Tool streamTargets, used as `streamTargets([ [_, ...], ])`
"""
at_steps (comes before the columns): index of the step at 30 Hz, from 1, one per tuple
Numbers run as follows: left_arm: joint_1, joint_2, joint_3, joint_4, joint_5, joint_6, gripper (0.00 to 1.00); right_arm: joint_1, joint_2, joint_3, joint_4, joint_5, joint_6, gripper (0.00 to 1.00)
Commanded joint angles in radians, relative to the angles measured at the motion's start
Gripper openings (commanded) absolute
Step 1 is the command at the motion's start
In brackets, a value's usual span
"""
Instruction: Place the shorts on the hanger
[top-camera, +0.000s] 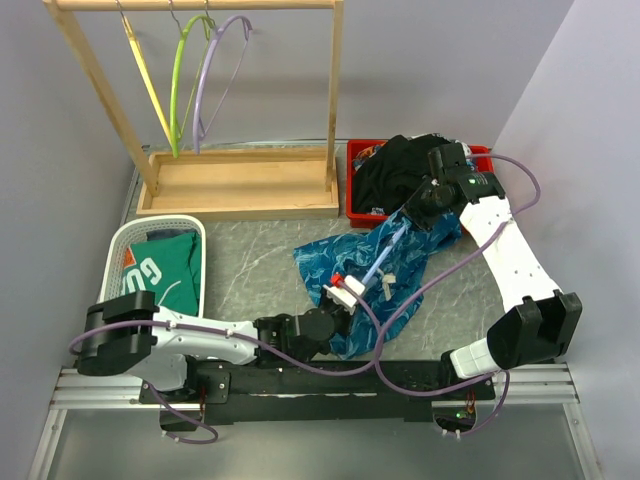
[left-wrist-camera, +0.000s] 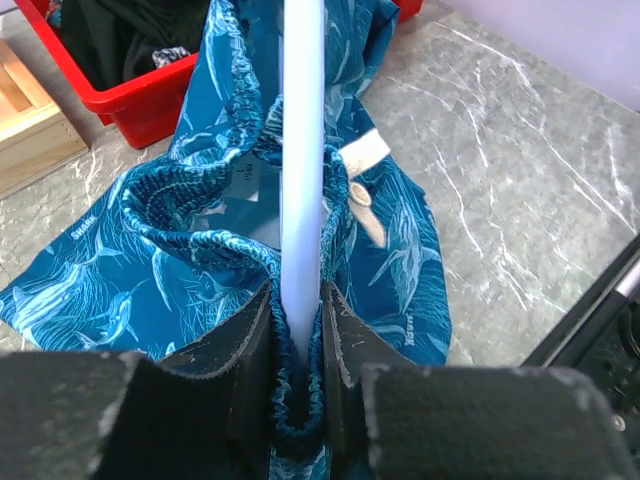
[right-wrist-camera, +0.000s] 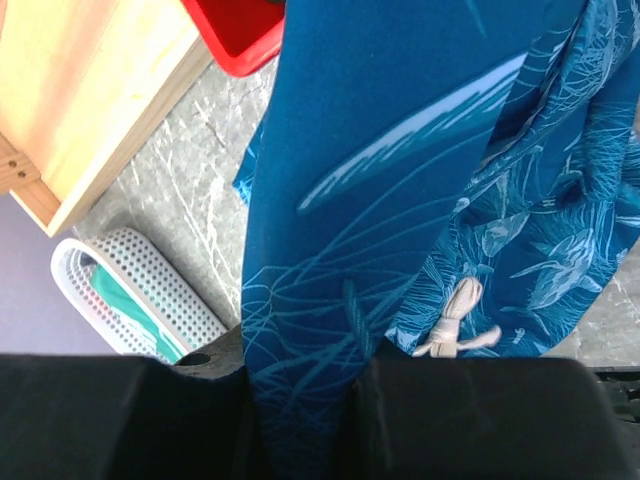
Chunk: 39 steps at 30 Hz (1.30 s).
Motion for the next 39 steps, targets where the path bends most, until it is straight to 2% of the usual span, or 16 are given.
streamTargets([
  [1,0.019,-0.101,0.045,-0.007,-0.016,-0.051,0.01,0.008,-0.070,0.039,-0.005,-0.057,-0.074,0.06],
  [2,0.019,-0.130,0.046,-0.029,-0.016,-0.062,0.01,0.008,-0.080,0.039,0.015,-0.060,-0.084,0.08],
  [4,0.019,-0.160,0.055,-0.095,-0.008,-0.087,0.01,0.008,-0.116,0.036,0.041,-0.063,-0.097,0.21],
  [5,0.019,-0.176,0.058,-0.115,-0.004,-0.099,0.01,0.006,-0.126,0.034,0.061,-0.060,-0.100,0.30],
  [6,0.019,-0.210,0.060,-0.156,-0.001,-0.119,0.01,0.008,-0.146,0.034,0.069,-0.056,-0.103,0.46],
  [8,0.019,-0.259,0.059,-0.190,0.022,-0.137,0.01,0.008,-0.165,0.040,0.090,-0.033,-0.115,0.58],
  [9,0.017,-0.275,0.062,-0.208,0.030,-0.154,0.01,0.008,-0.180,0.042,0.096,-0.027,-0.120,0.68],
  [12,0.017,-0.334,0.072,-0.274,0.044,-0.182,0.01,0.009,-0.198,0.059,0.124,-0.024,-0.135,0.80],
  [17,0.014,-0.417,0.124,-0.432,0.044,-0.209,0.01,0.023,-0.211,0.128,0.121,0.016,-0.173,0.85],
  [23,0.013,-0.505,0.302,-0.685,0.070,-0.236,0.01,0.029,-0.283,0.166,0.136,0.174,-0.189,0.86],
  [26,0.013,-0.551,0.437,-0.819,0.081,-0.237,0.01,0.029,-0.323,0.124,0.214,0.248,-0.184,0.84],
  [31,0.013,-0.571,0.591,-1.028,0.046,-0.211,0.01,0.028,-0.304,0.091,0.302,0.245,-0.186,0.83],
  [35,0.013,-0.586,0.725,-1.136,0.038,-0.202,0.01,0.026,-0.237,0.100,0.363,0.265,-0.176,0.82],
  [39,0.013,-0.591,0.828,-1.234,0.039,-0.190,0.01,0.026,-0.179,0.076,0.472,0.200,-0.140,0.82],
])
